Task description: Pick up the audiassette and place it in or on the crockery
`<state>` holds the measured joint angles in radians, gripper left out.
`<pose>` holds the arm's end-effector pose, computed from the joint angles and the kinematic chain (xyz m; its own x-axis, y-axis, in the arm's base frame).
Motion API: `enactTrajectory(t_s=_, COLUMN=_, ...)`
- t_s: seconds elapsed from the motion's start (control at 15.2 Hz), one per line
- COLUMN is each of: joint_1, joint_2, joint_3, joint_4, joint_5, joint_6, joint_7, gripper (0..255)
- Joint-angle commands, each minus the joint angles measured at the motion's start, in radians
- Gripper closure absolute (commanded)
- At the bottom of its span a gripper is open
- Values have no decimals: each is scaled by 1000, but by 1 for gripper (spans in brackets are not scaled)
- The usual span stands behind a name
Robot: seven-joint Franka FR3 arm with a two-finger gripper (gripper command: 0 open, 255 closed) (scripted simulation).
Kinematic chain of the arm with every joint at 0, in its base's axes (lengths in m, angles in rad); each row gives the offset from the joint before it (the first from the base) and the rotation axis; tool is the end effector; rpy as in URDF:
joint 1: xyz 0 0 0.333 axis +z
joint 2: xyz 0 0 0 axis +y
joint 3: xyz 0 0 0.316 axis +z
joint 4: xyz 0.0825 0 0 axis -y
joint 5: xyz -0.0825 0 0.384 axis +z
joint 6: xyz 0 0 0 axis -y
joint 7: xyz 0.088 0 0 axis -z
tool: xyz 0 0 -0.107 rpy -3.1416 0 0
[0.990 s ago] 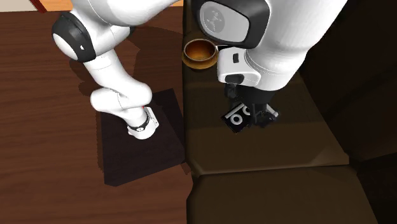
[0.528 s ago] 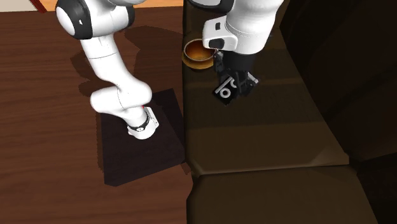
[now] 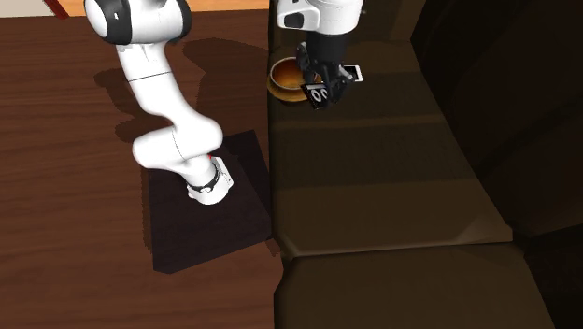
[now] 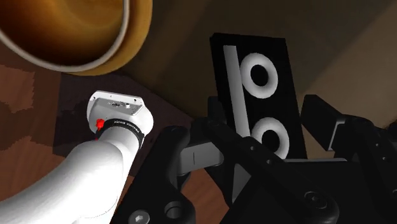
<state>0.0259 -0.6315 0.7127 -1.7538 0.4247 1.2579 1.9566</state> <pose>0.1504 0.3735 0.7009 0.3711 -0.9286 -0.0020 -0.9284 -0.3711 0.0184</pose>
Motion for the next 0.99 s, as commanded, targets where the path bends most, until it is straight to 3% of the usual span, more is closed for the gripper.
enactTrajectory(t_s=0.0, joint_1=31, joint_2=-54, joint_3=-8, joint_4=-26, joint_5=32, joint_6=-19, joint_7=25, gripper=255)
enactTrajectory(t_s=0.46, joint_1=115, joint_2=-185, joint_3=-4, joint_4=-44, joint_5=128, joint_6=-98, joint_7=139, gripper=255)
enactTrajectory(t_s=0.53, joint_1=104, joint_2=-167, joint_3=-11, joint_4=-41, joint_5=110, joint_6=-89, joint_7=116, gripper=255)
enactTrajectory(t_s=0.59, joint_1=104, joint_2=-167, joint_3=-11, joint_4=-41, joint_5=110, joint_6=-89, joint_7=116, gripper=0)
enactTrajectory(t_s=0.92, joint_1=135, joint_2=-270, joint_3=-62, joint_4=-278, joint_5=103, joint_6=17, joint_7=31, gripper=0)
